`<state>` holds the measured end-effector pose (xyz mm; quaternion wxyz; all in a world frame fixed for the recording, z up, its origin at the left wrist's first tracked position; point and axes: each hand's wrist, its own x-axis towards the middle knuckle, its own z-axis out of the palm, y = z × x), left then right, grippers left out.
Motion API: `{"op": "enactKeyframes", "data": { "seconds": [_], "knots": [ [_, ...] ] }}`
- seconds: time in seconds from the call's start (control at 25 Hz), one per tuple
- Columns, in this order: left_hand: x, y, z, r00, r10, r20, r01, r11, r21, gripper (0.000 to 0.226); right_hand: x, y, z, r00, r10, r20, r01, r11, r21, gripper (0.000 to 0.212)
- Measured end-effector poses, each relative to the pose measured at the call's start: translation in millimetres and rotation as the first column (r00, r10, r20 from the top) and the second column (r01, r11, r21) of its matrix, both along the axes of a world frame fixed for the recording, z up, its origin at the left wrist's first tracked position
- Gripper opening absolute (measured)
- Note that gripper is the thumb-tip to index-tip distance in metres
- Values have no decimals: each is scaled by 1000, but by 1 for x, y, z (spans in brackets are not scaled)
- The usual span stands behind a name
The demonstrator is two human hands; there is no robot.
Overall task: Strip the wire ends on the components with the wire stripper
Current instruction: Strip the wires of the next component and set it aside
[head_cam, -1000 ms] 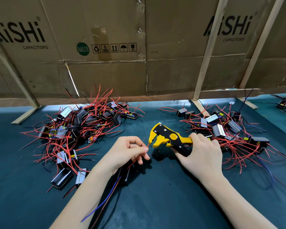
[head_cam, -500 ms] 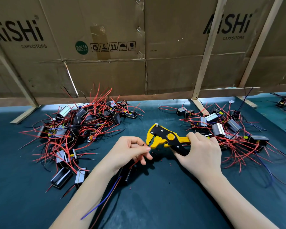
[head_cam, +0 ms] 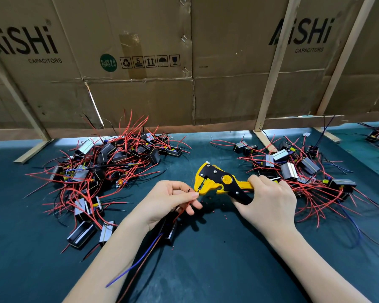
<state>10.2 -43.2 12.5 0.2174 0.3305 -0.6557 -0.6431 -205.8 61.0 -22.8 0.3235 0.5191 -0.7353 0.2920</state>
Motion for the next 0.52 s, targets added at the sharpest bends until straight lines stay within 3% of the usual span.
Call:
{"op": "enactKeyframes", "data": {
  "seconds": [0.52],
  "knots": [
    [1, -1, 1, 1000, -7, 4, 7, 1000, 2, 10, -1, -1, 1, 1000, -9, -5, 10, 1000, 22, 51]
  ]
}}
